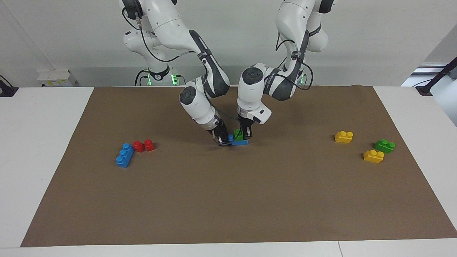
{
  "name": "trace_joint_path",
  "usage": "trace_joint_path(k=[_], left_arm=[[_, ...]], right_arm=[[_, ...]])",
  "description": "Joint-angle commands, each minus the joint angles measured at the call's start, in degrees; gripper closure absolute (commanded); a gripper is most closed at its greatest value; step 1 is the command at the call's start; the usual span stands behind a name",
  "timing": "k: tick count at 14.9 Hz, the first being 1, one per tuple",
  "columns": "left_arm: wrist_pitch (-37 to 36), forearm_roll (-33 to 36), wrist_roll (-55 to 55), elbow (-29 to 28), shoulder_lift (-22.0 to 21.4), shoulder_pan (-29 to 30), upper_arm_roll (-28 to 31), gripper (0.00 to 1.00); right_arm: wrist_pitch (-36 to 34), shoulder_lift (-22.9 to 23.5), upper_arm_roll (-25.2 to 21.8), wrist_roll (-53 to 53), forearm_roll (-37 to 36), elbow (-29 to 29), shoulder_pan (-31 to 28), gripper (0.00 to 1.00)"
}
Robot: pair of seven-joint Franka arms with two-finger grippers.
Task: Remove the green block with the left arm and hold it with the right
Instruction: 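Close the left gripper on green while the right gripper closes on blue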
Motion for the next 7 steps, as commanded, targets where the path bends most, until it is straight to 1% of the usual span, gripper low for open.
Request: trace_joint_path(k=[1, 5, 6, 7], left_arm=[[-2.32, 0.74, 0.33, -0.24, -4.12, 1.20, 0.70, 1.00], [-8.91, 0.74, 4.63, 1.51, -8.34, 3.66, 0.88, 1.00], [-9.62, 0.74, 6.30, 1.34, -9.92, 4.72, 0.88, 1.00], [-10.84, 0.74, 8.49, 1.51, -10.46, 6.20, 0.79, 1.00]], right_arm=[[1.55, -0.26, 0.05, -1.08, 1.59, -1.10, 0.11, 1.00], [2.61, -0.17, 0.05, -0.82, 1.59, -1.19, 0.20, 1.00], [2.17, -0.17, 0.05, -0.82, 1.59, -0.49, -0.24, 1.00], [1.38, -0.34, 0.05, -0.73, 1.59, 0.47, -1.20, 1.00]])
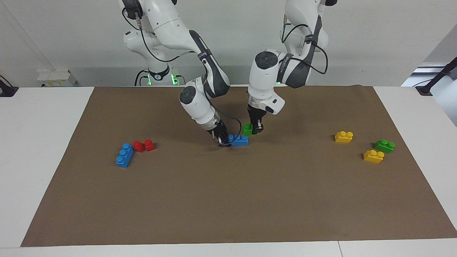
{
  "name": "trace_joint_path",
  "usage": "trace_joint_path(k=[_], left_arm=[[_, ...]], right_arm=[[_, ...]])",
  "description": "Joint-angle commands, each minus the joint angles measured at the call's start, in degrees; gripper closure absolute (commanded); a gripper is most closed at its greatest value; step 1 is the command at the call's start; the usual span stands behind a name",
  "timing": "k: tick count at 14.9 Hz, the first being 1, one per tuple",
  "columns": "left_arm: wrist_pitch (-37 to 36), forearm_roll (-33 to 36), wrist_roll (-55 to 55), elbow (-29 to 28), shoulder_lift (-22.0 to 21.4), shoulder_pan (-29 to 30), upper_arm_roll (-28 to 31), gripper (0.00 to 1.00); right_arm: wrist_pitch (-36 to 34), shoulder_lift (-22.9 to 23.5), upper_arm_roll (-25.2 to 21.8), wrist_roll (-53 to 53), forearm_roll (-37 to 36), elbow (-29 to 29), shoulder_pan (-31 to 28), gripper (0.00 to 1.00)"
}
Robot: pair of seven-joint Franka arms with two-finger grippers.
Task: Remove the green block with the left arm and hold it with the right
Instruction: 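Pull the green block away while the right gripper pulls the blue block apart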
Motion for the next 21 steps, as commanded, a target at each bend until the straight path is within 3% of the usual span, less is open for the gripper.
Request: trace_joint_path(k=[1, 7, 11, 15, 21], left_arm=[[-4.07, 0.60, 6.28, -0.30, -3.02, 3.64, -0.28, 1.00], [-5.67, 0.43, 24.46, -0.92, -3.82, 13.03, -0.10, 1.00], [-4.27, -0.19, 38.08, -1.88, -3.82, 19.89, -0.19, 1.00], [-1.19, -2.73, 49.78, -2.76, -3.55, 26.66, -0.19, 1.00], [3.55, -3.27, 62.01, -3.03, 0.30, 31.86, -0.10, 1.00]], right_arm=[[-1.89, -0.44, 0.01, -0.78, 1.58, 2.69, -2.32, 1.00], [-14.02, -4.04, -0.43, -7.88, 0.35, 9.83, -13.03, 1.00], [-23.96, -3.87, -0.69, -13.24, 0.17, 15.28, -20.25, 1.00], [-27.39, -4.13, -0.61, -21.95, -0.09, 13.97, -28.50, 1.00], [-28.02, -4.49, -0.69, -23.19, -0.09, 9.40, -31.06, 1.00]])
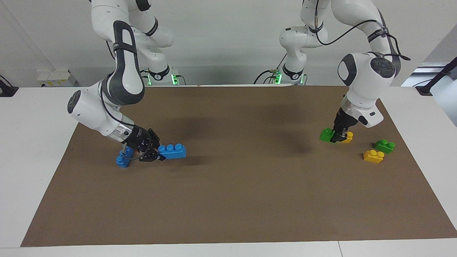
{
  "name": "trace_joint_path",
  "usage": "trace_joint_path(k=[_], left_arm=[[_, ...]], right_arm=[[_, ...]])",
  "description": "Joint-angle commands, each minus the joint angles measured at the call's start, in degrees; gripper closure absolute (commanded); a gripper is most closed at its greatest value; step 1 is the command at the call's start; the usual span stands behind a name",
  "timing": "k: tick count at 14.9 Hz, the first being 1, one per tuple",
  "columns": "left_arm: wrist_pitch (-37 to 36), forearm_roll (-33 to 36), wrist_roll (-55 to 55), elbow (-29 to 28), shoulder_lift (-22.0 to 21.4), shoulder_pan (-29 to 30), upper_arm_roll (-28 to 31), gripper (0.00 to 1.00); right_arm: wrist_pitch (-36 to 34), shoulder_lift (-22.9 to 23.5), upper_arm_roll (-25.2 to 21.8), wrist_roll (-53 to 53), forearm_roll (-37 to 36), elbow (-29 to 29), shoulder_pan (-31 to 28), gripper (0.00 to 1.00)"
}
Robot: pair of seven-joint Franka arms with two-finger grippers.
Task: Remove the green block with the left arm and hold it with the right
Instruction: 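Pull the green block away while the right gripper pulls the blue block apart, then lower the green block while the right gripper lowers the blue block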
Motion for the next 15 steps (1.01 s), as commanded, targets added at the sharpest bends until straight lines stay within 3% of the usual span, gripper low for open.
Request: trace_joint_path(k=[1, 5, 15], left_arm=[[4.44, -0.90, 5.25, -0.78, 2.36, 2.56, -0.53, 1.00], [9.01, -0.90, 11.41, -0.78, 5.34, 5.72, -0.53, 1.00], [18.17, -0.20, 15.63, 0.44, 13.43, 6.52, -0.44, 1.00]], right_arm=[[0.13, -0.54, 0.67, -1.37, -0.02, -3.03, -1.34, 1.00], [-0.66, -0.28, 0.58, -6.81, -0.10, -5.14, -5.55, 1.00], [4.08, 1.91, 0.49, -10.42, -8.45, -7.87, -7.49, 1.00]])
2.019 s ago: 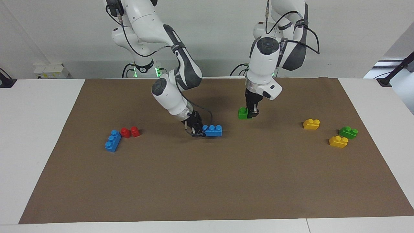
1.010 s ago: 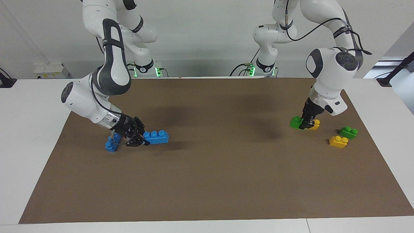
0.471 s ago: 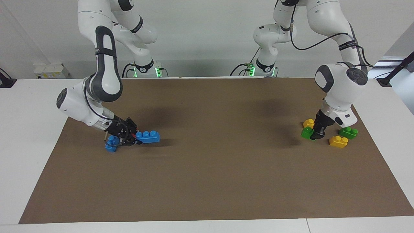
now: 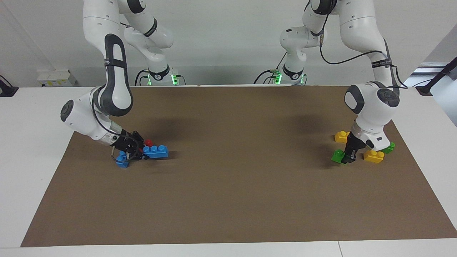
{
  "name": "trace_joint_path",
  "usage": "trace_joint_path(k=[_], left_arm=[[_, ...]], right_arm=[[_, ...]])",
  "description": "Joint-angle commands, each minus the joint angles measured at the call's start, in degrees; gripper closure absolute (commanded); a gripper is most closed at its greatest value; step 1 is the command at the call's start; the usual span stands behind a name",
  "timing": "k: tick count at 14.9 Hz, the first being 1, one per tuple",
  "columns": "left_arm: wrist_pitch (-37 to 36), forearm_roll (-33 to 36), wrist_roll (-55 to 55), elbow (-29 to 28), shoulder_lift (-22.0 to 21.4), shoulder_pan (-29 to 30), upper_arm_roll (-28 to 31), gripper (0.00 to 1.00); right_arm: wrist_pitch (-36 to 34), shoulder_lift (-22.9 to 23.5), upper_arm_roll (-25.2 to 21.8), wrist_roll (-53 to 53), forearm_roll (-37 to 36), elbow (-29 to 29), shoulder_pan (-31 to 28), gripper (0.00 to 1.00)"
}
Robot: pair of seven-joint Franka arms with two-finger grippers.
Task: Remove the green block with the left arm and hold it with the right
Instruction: 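Lower the green block while the right gripper lowers the blue block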
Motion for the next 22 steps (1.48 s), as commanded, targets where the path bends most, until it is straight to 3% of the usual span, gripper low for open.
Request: trace_joint_path(k=[1, 9, 10, 11, 21, 22], left_arm=[[1.42, -0.16, 3.79, 0.76, 1.61, 1.14, -0.34, 1.00], [1.95, 0.02, 10.55, 1.12, 3.37, 2.02, -0.34, 1.00], [1.95, 0.02, 12.31, 1.11, 3.37, 2.11, -0.34, 0.65], [1.68, 0.02, 13.29, 1.20, 3.37, 2.02, -0.34, 0.01], [-2.79, 0.02, 13.65, 1.99, -1.54, 1.41, -0.43, 0.00], [-3.76, 0.02, 13.65, 2.08, -2.51, 1.14, -0.43, 0.00]], right_arm=[[2.30, 0.76, 0.63, -2.98, -1.30, -0.55, -0.81, 1.00], [2.93, 1.81, 0.63, -5.53, -1.39, -1.17, -2.04, 1.00], [2.93, 1.81, 0.63, -5.53, -1.39, -1.17, -2.04, 1.00], [2.93, 1.81, 0.63, -5.53, -1.39, -1.17, -2.04, 1.00], [4.51, 2.16, 0.72, -4.74, -1.22, -1.17, -1.43, 1.00], [4.16, 2.08, 0.80, -4.48, -1.22, -1.08, -1.34, 0.79]])
